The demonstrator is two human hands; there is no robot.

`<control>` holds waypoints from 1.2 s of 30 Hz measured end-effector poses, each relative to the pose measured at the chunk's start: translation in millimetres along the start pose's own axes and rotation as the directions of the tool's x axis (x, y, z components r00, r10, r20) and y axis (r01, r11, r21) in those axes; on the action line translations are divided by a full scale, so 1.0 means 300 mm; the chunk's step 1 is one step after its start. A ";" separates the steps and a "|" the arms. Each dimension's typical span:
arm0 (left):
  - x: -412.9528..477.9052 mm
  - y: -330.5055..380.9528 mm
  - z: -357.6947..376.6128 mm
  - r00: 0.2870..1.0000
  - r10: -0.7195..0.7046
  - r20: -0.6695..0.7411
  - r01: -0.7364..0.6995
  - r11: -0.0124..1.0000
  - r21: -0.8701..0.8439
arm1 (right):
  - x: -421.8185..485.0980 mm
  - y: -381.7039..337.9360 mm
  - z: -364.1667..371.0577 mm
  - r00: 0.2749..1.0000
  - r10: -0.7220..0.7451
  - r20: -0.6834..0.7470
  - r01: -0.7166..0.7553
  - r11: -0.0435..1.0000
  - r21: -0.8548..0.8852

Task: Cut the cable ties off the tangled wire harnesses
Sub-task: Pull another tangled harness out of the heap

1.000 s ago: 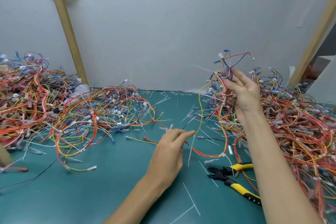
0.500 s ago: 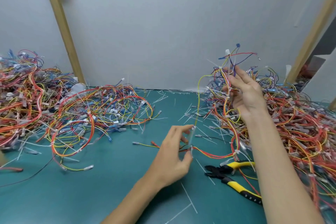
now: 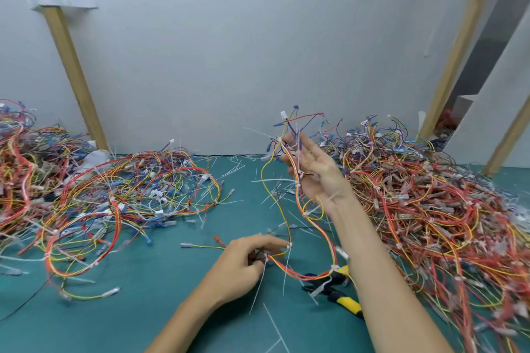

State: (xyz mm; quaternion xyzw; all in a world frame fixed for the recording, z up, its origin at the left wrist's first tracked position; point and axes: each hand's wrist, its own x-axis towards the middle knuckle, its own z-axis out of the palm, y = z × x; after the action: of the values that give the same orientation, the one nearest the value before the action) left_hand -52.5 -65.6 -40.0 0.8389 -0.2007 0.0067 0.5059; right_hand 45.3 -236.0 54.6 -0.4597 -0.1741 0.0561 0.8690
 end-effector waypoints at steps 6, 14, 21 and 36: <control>-0.003 -0.003 -0.020 0.998 -0.033 0.061 0.035 0.999 -0.030 | -0.007 0.007 0.006 0.999 0.014 0.052 -0.014 1.000 -0.011; 0.010 -0.016 -0.030 0.999 -0.045 0.002 0.045 0.988 -0.147 | -0.013 0.017 0.021 0.997 0.007 0.080 -0.008 1.000 0.019; 0.020 0.000 -0.043 0.962 -0.068 -0.263 0.013 0.979 -0.205 | -0.014 0.018 0.016 0.995 -0.007 0.104 0.007 1.000 0.002; 0.011 0.108 -0.029 0.982 -0.190 0.002 0.097 0.495 -0.864 | 0.008 0.068 0.019 0.996 -0.045 0.072 0.050 0.996 -0.067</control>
State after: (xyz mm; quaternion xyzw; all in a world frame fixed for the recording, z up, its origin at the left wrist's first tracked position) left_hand -58.8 -72.4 -7.4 0.4897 -0.0833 -0.0965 0.8625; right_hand 46.8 -219.2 41.6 -0.4830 -0.2176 0.0455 0.8469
